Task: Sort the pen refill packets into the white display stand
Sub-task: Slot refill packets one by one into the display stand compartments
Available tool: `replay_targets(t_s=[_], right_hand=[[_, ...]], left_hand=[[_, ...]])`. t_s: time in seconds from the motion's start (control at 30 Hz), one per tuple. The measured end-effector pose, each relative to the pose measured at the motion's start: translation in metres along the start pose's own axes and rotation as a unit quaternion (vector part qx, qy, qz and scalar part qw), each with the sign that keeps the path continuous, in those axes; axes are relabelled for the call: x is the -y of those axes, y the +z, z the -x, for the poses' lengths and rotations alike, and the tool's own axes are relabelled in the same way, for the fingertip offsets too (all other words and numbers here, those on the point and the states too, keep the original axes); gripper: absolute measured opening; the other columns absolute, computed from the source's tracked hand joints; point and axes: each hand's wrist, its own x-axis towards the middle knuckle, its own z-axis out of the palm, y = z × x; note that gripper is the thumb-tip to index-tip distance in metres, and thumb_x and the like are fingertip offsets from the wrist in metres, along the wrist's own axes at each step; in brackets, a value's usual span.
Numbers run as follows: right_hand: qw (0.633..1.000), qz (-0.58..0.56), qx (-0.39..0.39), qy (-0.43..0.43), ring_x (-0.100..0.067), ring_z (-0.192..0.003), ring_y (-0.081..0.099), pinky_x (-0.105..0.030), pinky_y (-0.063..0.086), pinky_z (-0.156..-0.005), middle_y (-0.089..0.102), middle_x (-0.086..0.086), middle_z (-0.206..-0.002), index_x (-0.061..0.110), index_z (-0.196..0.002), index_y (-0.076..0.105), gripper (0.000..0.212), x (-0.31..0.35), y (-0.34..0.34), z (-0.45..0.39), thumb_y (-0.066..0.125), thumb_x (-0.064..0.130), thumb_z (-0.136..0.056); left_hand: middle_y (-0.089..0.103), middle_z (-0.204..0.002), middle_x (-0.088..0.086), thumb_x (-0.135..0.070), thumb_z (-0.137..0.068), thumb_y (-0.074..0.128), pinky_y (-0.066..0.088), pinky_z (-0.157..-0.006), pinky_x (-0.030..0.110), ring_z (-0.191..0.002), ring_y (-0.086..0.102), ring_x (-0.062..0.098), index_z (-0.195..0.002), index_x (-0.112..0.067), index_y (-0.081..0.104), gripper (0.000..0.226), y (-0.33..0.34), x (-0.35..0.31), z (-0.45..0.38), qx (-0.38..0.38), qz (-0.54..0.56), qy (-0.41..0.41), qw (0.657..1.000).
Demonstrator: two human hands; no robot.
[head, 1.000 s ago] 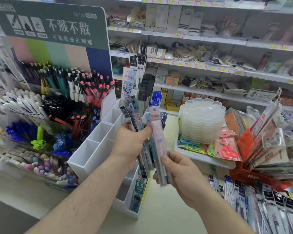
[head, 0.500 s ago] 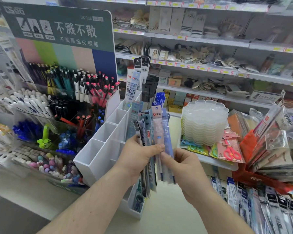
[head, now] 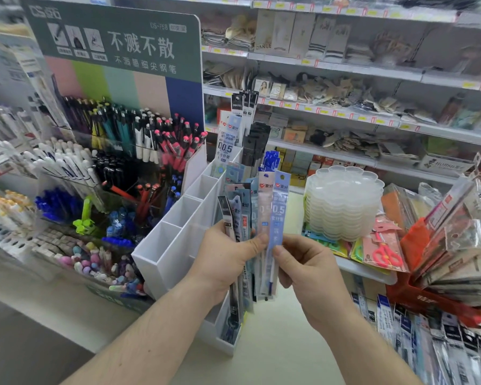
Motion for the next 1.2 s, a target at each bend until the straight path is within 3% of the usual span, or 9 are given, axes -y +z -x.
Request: replay_targets(t_s=[0.1,0.33,0.43,0.6,0.73,0.83,0.93,1.07,1.2], right_hand=[[0.999,0.035,0.000,0.002,-0.014,-0.041,0.044,-0.022,0.038,-0.043,0.052,-0.002,-0.054,0.004,-0.096,0.069,0.013,-0.001,0.000,-0.002,0.065,-0.007,-0.089],[0.986,0.155,0.067,0.016,-0.017,-0.054,0.061,-0.028,0.050,-0.053,0.068,0.000,-0.062,0.013,-0.091,0.071,0.017,0.013,-0.003,-0.007,0.064,-0.002,-0.092],[0.989,0.126,0.064,0.048,-0.016,-0.049,0.052,-0.031,0.041,-0.051,0.063,0.005,-0.060,0.014,-0.090,0.067,0.009,0.021,-0.003,-0.018,0.068,0.005,-0.091],[0.982,0.051,0.153,0.096,-0.019,-0.056,0.043,-0.024,0.031,-0.047,0.065,-0.014,-0.074,0.002,-0.089,0.066,0.005,0.022,0.004,-0.030,0.063,0.003,-0.092],[0.993,-0.056,0.056,0.091,-0.013,-0.050,0.053,-0.018,0.037,-0.041,0.067,-0.005,-0.066,0.009,-0.080,0.062,0.016,0.032,-0.004,-0.043,0.059,-0.001,-0.092],[0.991,-0.107,-0.025,0.070,-0.008,-0.047,0.051,-0.016,0.040,-0.041,0.063,-0.001,-0.061,0.013,-0.081,0.059,0.016,0.040,-0.018,-0.058,0.058,0.003,-0.094],[0.995,-0.081,-0.037,0.039,-0.007,-0.045,0.051,-0.018,0.044,-0.044,0.065,-0.001,-0.061,0.011,-0.087,0.058,0.010,0.041,-0.017,-0.066,0.059,0.005,-0.096],[0.999,-0.025,-0.038,0.006,-0.010,-0.047,0.056,-0.019,0.051,-0.047,0.069,-0.006,-0.068,0.007,-0.088,0.063,0.006,0.038,0.004,-0.077,0.064,0.007,-0.094],[0.998,0.044,-0.035,-0.041,-0.013,-0.048,0.059,-0.024,0.053,-0.050,0.069,-0.008,-0.065,0.005,-0.085,0.069,0.006,0.033,0.025,-0.087,0.071,0.008,-0.090]], left_hand=[[0.075,-0.085,0.009,-0.002,-0.082,0.075,0.060,-0.080,0.041,-0.082,0.072,0.025,-0.087,-0.006,0.066,0.011,-0.002,-0.002,0.006,0.002,-0.006,-0.008,1.000],[0.074,-0.073,-0.001,0.005,-0.074,0.080,0.056,-0.069,0.032,-0.071,0.071,0.016,-0.087,-0.010,0.064,0.025,-0.014,-0.011,0.016,0.014,-0.057,-0.021,0.998],[0.075,-0.078,-0.001,0.003,-0.077,0.078,0.055,-0.069,0.026,-0.074,0.071,0.013,-0.090,-0.009,0.067,0.021,-0.015,-0.017,0.020,0.042,-0.096,-0.016,0.994],[0.075,-0.078,-0.003,0.002,-0.078,0.077,0.057,-0.075,0.024,-0.077,0.071,0.011,-0.087,-0.015,0.069,0.021,-0.017,-0.027,0.028,0.057,-0.151,-0.033,0.986],[0.078,-0.089,-0.008,-0.001,-0.080,0.077,0.052,-0.061,0.018,-0.078,0.073,0.007,-0.095,-0.013,0.066,0.022,-0.023,-0.040,0.034,-0.030,-0.115,-0.025,0.993],[0.078,-0.092,-0.004,0.001,-0.080,0.074,0.049,-0.060,0.022,-0.082,0.073,0.013,-0.088,-0.011,0.065,0.017,-0.030,-0.052,0.037,-0.065,-0.066,0.002,0.996],[0.078,-0.089,0.000,0.005,-0.081,0.071,0.049,-0.058,0.025,-0.079,0.074,0.017,-0.083,-0.010,0.061,0.019,-0.030,-0.057,0.041,-0.087,-0.036,0.024,0.995],[0.077,-0.087,0.005,0.009,-0.080,0.070,0.051,-0.057,0.017,-0.077,0.073,0.019,-0.077,-0.012,0.061,0.024,-0.031,-0.062,0.043,-0.110,-0.024,0.048,0.992],[0.077,-0.084,0.001,0.007,-0.083,0.069,0.050,-0.056,0.018,-0.072,0.072,0.014,-0.086,-0.006,0.062,0.015,-0.036,-0.065,0.046,-0.121,-0.023,0.053,0.991]])
